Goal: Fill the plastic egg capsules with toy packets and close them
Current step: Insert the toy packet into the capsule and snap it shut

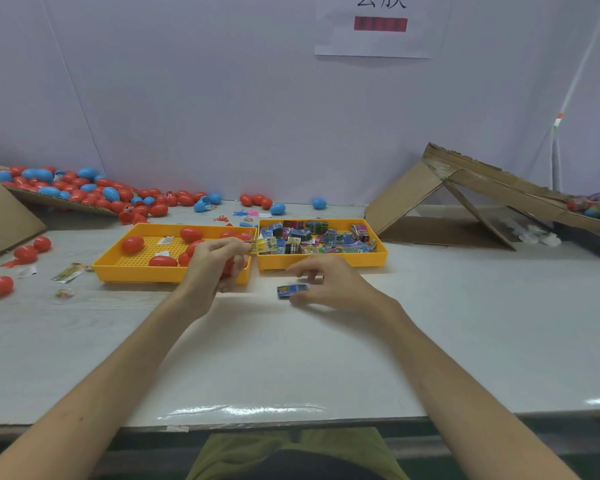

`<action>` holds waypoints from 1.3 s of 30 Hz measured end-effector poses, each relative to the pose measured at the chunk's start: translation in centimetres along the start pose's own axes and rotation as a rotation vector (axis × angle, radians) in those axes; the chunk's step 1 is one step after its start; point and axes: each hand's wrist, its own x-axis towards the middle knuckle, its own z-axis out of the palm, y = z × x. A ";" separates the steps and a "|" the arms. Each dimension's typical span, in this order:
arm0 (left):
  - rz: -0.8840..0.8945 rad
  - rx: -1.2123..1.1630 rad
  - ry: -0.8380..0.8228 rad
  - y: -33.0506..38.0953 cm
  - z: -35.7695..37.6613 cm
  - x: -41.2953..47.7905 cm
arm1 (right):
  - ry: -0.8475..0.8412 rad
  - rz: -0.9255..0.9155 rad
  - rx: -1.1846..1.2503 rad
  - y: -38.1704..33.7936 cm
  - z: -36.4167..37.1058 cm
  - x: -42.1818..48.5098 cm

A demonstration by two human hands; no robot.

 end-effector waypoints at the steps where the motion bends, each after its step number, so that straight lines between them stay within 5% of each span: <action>1: 0.015 0.012 -0.022 -0.1 0.1 0.0 | -0.002 0.021 0.083 -0.3 0.1 0.0; 5: 0.058 0.082 -0.042 -0.4 0.3 -0.1 | 0.058 0.031 0.375 -1.8 -0.5 0.2; 13: 0.087 0.218 -0.140 -0.9 1.4 -0.7 | 0.121 -0.009 0.503 -2.5 0.3 0.0; 39: 0.175 0.420 -0.233 -2.0 1.6 -0.4 | 0.091 -0.027 0.536 -2.9 0.3 -0.2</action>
